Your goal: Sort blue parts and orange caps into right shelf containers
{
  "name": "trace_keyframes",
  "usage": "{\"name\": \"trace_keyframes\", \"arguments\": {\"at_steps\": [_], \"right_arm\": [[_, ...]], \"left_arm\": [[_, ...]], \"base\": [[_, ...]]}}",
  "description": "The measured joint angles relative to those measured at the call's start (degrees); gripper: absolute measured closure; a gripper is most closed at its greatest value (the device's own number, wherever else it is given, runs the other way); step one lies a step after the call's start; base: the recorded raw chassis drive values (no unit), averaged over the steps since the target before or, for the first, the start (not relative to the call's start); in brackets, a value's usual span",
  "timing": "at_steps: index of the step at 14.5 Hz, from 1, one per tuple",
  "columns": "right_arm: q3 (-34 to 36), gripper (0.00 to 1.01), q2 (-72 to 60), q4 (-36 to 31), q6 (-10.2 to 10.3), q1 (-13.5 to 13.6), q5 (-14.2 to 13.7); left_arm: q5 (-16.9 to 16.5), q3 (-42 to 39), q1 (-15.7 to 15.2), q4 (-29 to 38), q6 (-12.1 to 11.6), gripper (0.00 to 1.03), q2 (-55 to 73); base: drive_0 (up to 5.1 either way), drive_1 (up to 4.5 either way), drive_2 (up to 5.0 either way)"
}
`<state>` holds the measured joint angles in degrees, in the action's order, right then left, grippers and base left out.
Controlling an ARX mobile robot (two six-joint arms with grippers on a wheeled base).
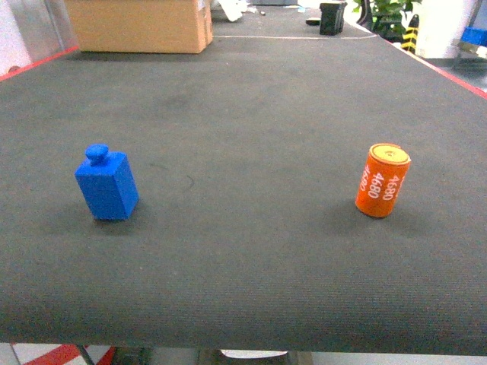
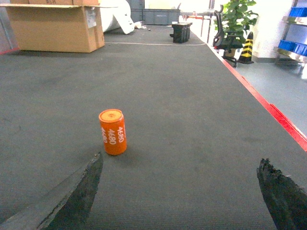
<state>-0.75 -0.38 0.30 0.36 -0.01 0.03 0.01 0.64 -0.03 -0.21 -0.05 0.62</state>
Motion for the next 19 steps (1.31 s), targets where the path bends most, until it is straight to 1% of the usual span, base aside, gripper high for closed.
{"name": "trace_keyframes", "arguments": {"at_steps": [19], "right_arm": [[0.00, 0.03, 0.00, 0.00, -0.02, 0.00, -0.02]], "left_arm": [[0.00, 0.00, 0.00, -0.02, 0.02, 0.05, 0.00]], "base": [[0.0, 0.00, 0.0]]}}
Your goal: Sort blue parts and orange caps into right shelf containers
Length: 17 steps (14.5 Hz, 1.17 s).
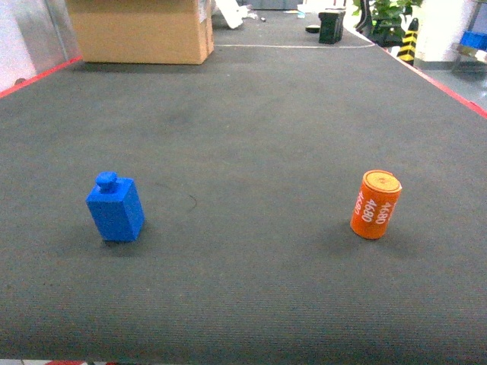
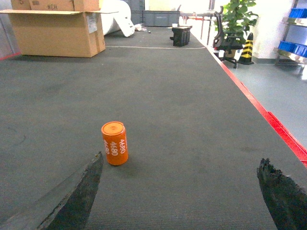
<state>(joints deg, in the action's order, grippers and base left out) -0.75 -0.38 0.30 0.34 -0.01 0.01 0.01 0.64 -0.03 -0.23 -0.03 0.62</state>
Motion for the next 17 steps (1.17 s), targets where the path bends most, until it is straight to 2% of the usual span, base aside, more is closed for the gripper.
{"name": "trace_keyframes", "arguments": {"at_steps": [16, 17], "right_arm": [[0.00, 0.03, 0.00, 0.00, 0.00, 0.00, 0.00], [-0.22, 0.03, -0.98, 1.05, 0.74, 2.19, -5.64]], "left_arm": [[0.00, 0.00, 0.00, 0.00, 0.00, 0.05, 0.00], [11.91, 0.44, 5.14, 0.50, 0.11, 0.05, 3.21]], "base": [[0.0, 0.00, 0.0], [0.0, 0.00, 0.0]]}}
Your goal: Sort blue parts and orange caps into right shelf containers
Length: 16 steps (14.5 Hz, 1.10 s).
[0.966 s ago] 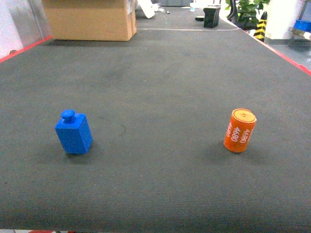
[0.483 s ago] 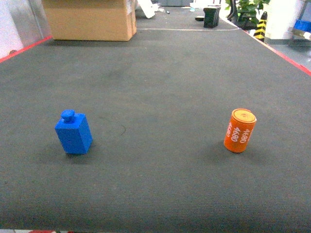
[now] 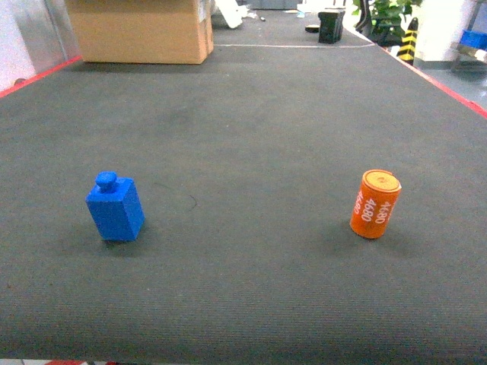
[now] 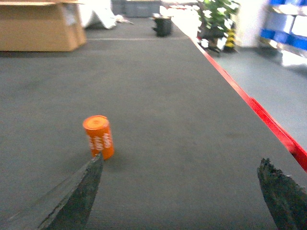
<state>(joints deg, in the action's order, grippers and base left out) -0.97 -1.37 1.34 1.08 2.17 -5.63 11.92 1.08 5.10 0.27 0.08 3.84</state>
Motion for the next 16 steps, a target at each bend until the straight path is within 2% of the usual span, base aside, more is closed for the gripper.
{"name": "trace_keyframes", "arguments": {"at_steps": [1, 2, 3, 4, 5, 7, 8, 10, 12, 13, 16], "right_arm": [[0.00, 0.03, -5.79, -2.51, 1.90, 6.88, -11.06], [0.11, 0.03, -11.98, -8.83, 3.13, 11.58, -18.25], [-0.15, 0.03, -18.88, -17.00, 3.85, 13.38, -20.17], [-1.68, 0.03, -30.12, -27.06, 3.76, 14.84, -19.45], [-5.64, 0.03, -42.56, -37.27, 3.58, 15.02, -16.92], [-13.16, 0.03, -57.20, -46.77, 3.58, 15.04, -13.84], [-18.14, 0.03, -65.57, -49.31, 3.58, 15.08, -12.33], [-25.51, 0.03, -78.38, -48.28, 3.63, 15.15, -10.64], [-32.79, 0.03, -89.48, -45.81, 5.09, 15.19, -7.63], [-35.41, 0.03, -92.45, -44.92, 5.86, 15.52, -6.88], [-42.10, 0.03, -100.96, -41.99, 8.66, 15.87, -5.60]], "left_arm": [[15.85, 0.72, 9.14, 4.61, 0.57, 0.05, 8.72], [27.80, 0.66, 14.29, 11.04, 0.61, 0.05, 16.63], [32.02, 1.07, 12.92, 19.39, 0.39, 0.05, 23.65], [29.22, 3.89, 10.45, 30.97, -0.92, 0.05, 35.82], [24.48, 8.15, 8.50, 39.47, -1.79, 0.05, 46.01], [17.88, 16.35, 6.49, 47.95, -2.03, 0.05, 60.46], [14.38, 21.49, 5.86, 49.00, -1.84, 0.05, 68.57], [9.20, 30.75, 5.51, 47.08, -0.22, 0.05, 82.16], [4.46, 40.30, 5.95, 44.87, 3.23, 0.05, 93.26], [2.82, 43.56, 6.27, 43.95, 4.28, 0.05, 96.76], [0.94, 49.96, 6.54, 41.24, 5.51, 0.05, 105.37]], "base": [[0.0, 0.00, 0.0], [0.0, 0.00, 0.0], [0.0, 0.00, 0.0], [0.0, 0.00, 0.0], [0.0, 0.00, 0.0], [0.0, 0.00, 0.0], [0.0, 0.00, 0.0], [0.0, 0.00, 0.0], [0.0, 0.00, 0.0], [0.0, 0.00, 0.0], [0.0, 0.00, 0.0]]}}
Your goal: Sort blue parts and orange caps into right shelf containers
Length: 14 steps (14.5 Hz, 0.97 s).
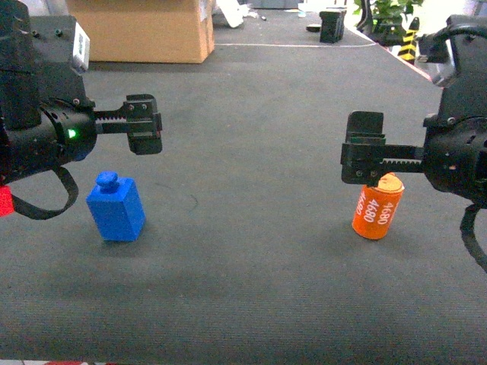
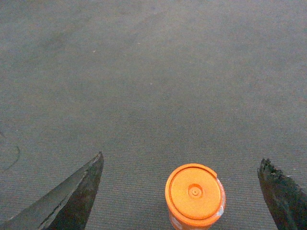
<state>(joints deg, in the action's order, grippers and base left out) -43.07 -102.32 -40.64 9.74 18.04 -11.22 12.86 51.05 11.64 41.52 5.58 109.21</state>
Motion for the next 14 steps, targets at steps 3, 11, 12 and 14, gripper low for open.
{"name": "trace_keyframes", "arguments": {"at_steps": [3, 11, 12, 14], "right_arm": [[-5.22, 0.03, -7.76, 1.73, 2.10, 0.33, 0.17], [-5.18, 0.03, -9.44, 1.60, 3.58, 0.26, 0.37], [-5.18, 0.03, -9.77, 1.44, 3.80, 0.26, 0.39], [-5.18, 0.03, -10.25, 1.57, 4.09, 0.09, 0.55]], "left_arm": [[-1.99, 3.39, 1.07, -1.95, 1.55, 0.05, 5.09], [-2.40, 3.37, 1.29, -4.48, 1.55, 0.05, 5.55], [-2.40, 3.32, 1.29, -4.76, 1.55, 0.05, 5.55], [-2.47, 2.91, 1.29, -5.33, 1.57, 0.05, 5.55]], "base": [[0.0, 0.00, 0.0], [0.0, 0.00, 0.0], [0.0, 0.00, 0.0], [0.0, 0.00, 0.0]]}}
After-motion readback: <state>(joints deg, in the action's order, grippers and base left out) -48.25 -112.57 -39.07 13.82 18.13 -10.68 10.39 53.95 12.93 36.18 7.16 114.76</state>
